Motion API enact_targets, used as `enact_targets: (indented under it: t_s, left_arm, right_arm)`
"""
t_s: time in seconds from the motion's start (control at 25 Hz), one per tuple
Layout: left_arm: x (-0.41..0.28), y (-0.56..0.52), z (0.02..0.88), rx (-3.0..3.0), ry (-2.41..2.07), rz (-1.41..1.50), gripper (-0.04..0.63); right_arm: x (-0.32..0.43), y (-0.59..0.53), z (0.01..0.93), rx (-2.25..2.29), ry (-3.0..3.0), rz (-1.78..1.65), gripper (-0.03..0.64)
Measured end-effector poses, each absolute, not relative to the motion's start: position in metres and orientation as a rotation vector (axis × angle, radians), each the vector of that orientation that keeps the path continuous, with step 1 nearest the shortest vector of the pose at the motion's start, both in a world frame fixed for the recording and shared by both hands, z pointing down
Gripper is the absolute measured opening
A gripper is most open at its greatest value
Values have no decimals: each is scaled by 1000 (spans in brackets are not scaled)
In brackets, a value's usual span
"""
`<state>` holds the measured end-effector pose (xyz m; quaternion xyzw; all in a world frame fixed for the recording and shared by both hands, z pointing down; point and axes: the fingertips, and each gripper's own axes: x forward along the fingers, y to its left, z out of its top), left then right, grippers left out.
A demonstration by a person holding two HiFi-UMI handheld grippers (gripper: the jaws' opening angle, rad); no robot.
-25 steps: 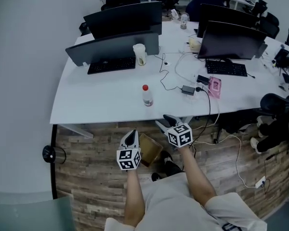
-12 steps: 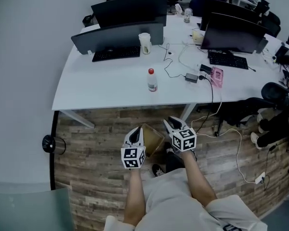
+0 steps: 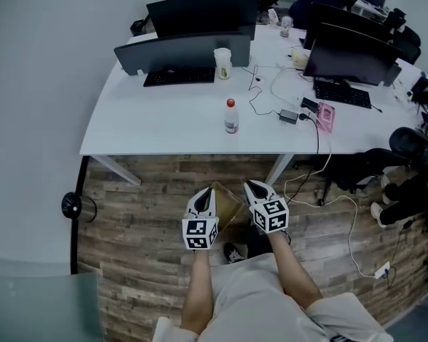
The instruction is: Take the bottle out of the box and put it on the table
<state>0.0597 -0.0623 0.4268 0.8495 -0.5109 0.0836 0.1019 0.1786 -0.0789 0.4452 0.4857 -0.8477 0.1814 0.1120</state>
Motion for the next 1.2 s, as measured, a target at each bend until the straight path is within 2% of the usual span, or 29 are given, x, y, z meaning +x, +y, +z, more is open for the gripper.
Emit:
enact_targets:
  t_s: [1.2]
  left_arm:
    - [67,-65,431,2499,-1429,241,15]
  right_arm:
    - [183,-78,440,1414,-2475,408,38]
